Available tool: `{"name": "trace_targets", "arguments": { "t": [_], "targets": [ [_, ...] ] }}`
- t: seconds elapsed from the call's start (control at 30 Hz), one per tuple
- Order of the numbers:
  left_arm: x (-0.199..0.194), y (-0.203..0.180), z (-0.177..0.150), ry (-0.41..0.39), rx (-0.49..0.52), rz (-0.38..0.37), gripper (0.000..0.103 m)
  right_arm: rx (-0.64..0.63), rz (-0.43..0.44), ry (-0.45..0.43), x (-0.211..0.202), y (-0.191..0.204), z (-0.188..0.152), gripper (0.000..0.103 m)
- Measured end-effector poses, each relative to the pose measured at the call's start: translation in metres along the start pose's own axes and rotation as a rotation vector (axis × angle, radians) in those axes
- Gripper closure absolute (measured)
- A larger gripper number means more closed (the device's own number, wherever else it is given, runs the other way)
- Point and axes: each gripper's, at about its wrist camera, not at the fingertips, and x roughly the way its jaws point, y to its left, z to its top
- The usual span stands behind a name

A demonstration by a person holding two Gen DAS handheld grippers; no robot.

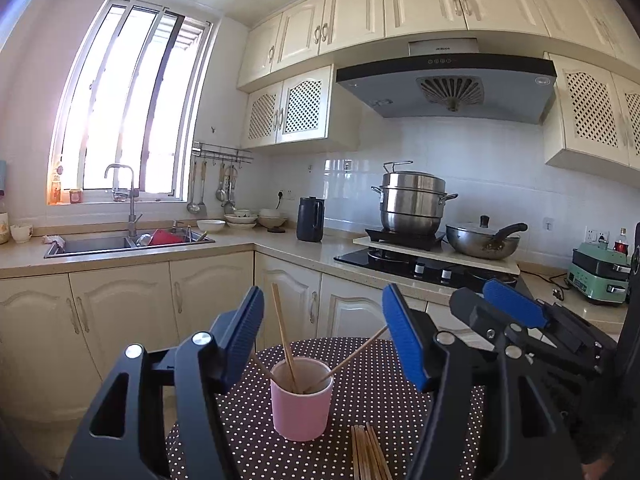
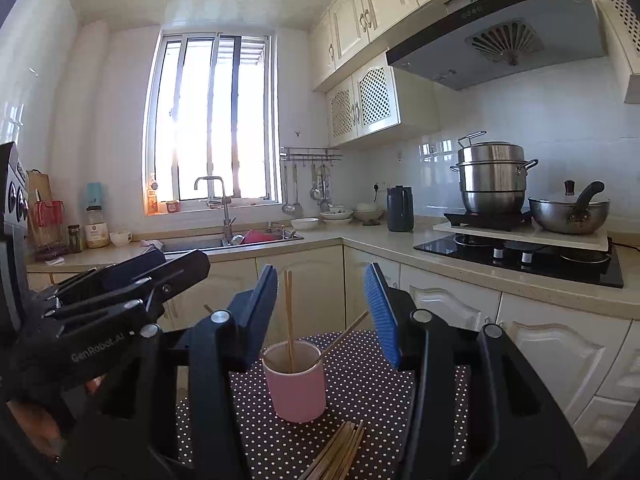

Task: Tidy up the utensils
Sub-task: 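Raise both open tools away from the cup, then lower both tools to the chopstick pile and close the left tool on one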

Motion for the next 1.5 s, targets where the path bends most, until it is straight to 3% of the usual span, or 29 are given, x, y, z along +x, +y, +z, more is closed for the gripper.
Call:
{"name": "trace_targets", "arguments": {
  "t": [0.37,1.13,1.5],
  "targets": [
    [-0.012,-0.009,-0.026,0.094,0.059,0.007,0.041,-0.004,-0.003,0.105,-0.012,0.001,-0.028,0.056],
    [0.029,-0.005,-0.097,0.363,0.105,0.011,0.041,0.020,-0.001,0.312,0.005,-0.002,-0.101,0.056],
    [0.069,0.008,-0.140,0.586,0.060,-0.048,0.041,0.023,0.005,0.458,0.029,-0.008,-0.136,0.056]
  ]
}}
